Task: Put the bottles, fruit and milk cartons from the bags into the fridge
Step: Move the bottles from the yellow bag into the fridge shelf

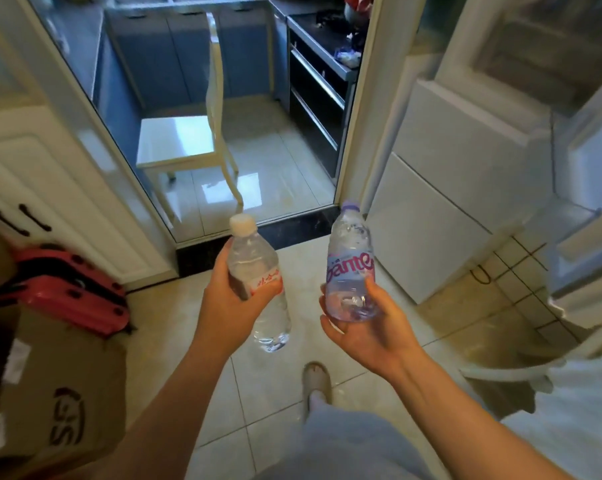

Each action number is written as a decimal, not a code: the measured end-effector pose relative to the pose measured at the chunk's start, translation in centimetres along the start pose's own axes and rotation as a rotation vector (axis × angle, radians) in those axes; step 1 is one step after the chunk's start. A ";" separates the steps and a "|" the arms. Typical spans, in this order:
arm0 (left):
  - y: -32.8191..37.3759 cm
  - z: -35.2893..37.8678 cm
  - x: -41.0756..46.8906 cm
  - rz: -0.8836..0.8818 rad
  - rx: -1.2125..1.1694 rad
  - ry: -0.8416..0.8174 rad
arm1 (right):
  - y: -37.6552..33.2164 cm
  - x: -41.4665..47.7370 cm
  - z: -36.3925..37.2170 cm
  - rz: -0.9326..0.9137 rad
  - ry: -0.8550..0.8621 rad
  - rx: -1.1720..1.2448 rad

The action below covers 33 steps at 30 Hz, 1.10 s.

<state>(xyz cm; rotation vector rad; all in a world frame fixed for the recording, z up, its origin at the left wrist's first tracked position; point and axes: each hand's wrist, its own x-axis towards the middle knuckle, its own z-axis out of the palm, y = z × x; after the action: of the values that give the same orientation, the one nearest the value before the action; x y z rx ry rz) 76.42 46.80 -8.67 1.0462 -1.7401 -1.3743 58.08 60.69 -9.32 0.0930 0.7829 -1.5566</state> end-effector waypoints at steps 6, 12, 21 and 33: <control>0.6 0.2 10.2 0.043 0.005 -0.007 | -5.0 8.5 1.9 -0.140 -0.119 -0.339; 3.4 3.5 22.4 0.135 0.001 -0.102 | -13.2 16.8 4.6 -0.353 0.059 -0.638; 8.4 12.2 36.7 0.230 -0.084 -0.241 | -25.0 24.2 6.6 -0.619 0.259 -0.646; 14.3 32.6 48.7 0.306 -0.299 -0.673 | -40.0 23.8 3.3 -1.080 0.634 -0.544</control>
<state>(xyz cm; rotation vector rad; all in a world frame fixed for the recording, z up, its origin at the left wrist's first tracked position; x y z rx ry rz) 23.46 19.13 -0.37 0.1340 -1.9522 -1.8286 19.05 36.25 -1.95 -0.3052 1.9506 -2.2680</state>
